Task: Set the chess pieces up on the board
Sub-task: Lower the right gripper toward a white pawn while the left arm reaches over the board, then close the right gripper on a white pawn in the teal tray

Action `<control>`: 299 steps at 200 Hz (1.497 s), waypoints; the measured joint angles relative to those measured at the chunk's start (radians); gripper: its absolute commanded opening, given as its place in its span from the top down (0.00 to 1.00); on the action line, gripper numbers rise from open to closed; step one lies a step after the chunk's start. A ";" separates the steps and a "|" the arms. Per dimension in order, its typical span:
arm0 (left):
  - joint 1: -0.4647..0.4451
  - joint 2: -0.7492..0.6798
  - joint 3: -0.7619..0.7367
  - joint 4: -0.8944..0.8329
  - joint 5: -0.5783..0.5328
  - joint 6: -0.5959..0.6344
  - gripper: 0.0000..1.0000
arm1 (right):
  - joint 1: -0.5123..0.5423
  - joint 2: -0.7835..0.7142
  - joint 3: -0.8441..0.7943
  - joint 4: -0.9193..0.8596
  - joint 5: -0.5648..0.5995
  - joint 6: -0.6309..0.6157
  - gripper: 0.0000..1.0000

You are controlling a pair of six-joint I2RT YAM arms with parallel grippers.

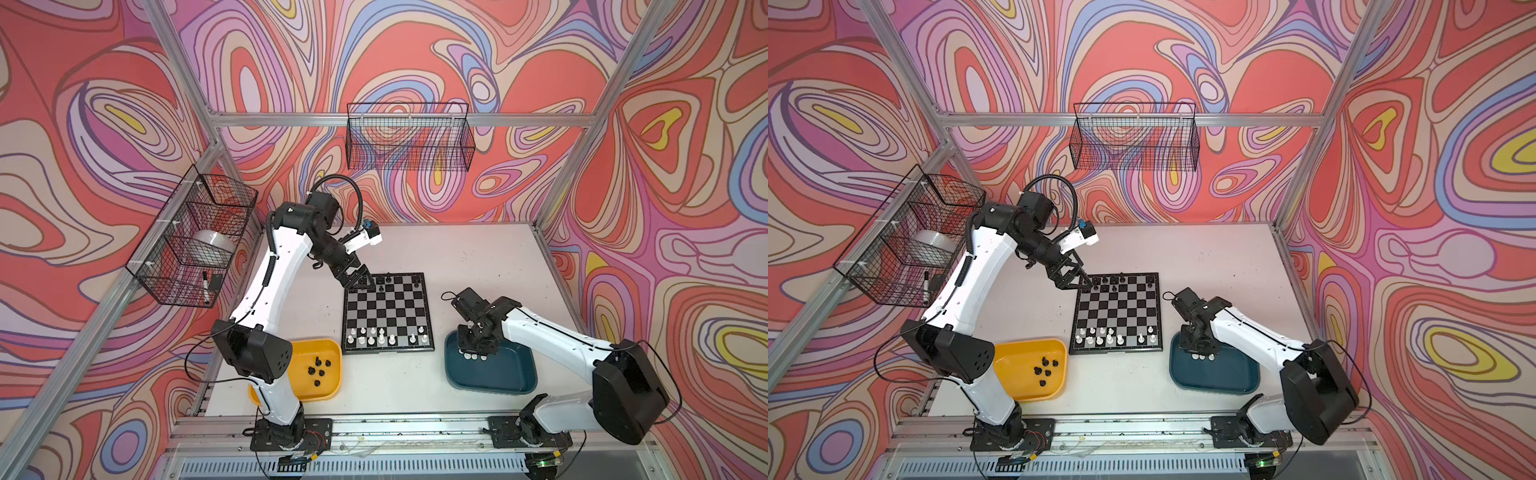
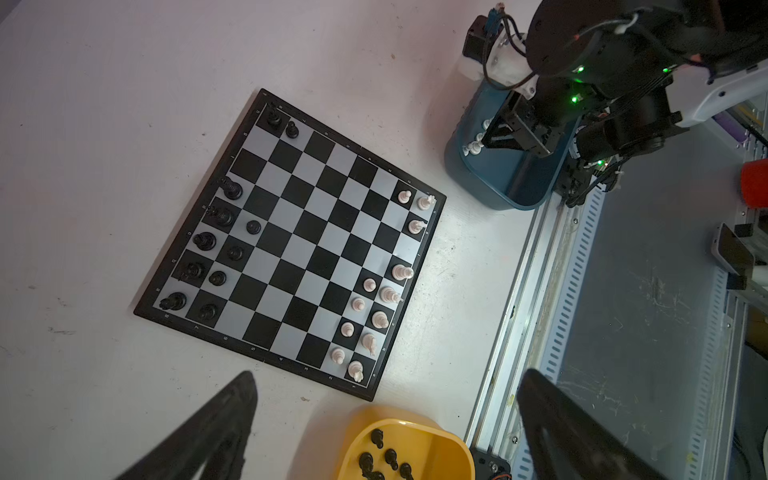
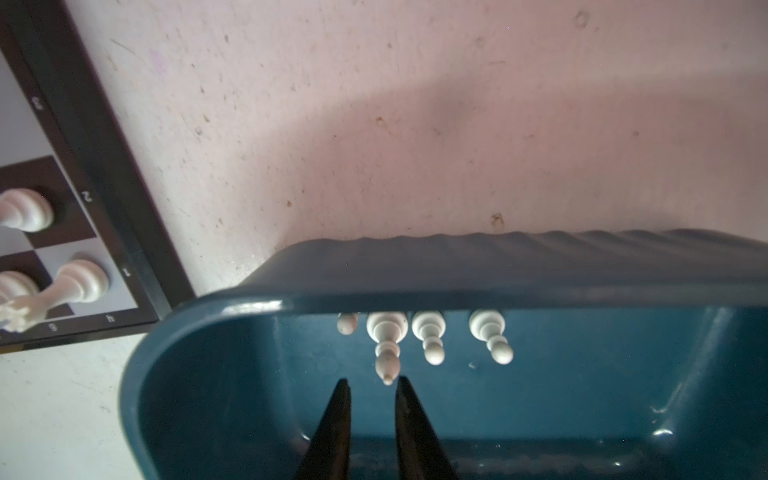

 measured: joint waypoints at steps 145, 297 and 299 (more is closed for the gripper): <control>-0.005 0.002 -0.011 0.003 -0.007 -0.005 0.02 | -0.007 0.045 -0.010 0.019 -0.008 -0.008 0.79; -0.005 0.002 -0.024 0.008 -0.011 -0.013 0.02 | -0.013 0.066 -0.016 0.033 -0.014 -0.030 0.82; -0.005 0.002 -0.024 0.008 -0.011 -0.013 0.02 | -0.013 0.067 -0.016 0.034 -0.014 -0.030 0.82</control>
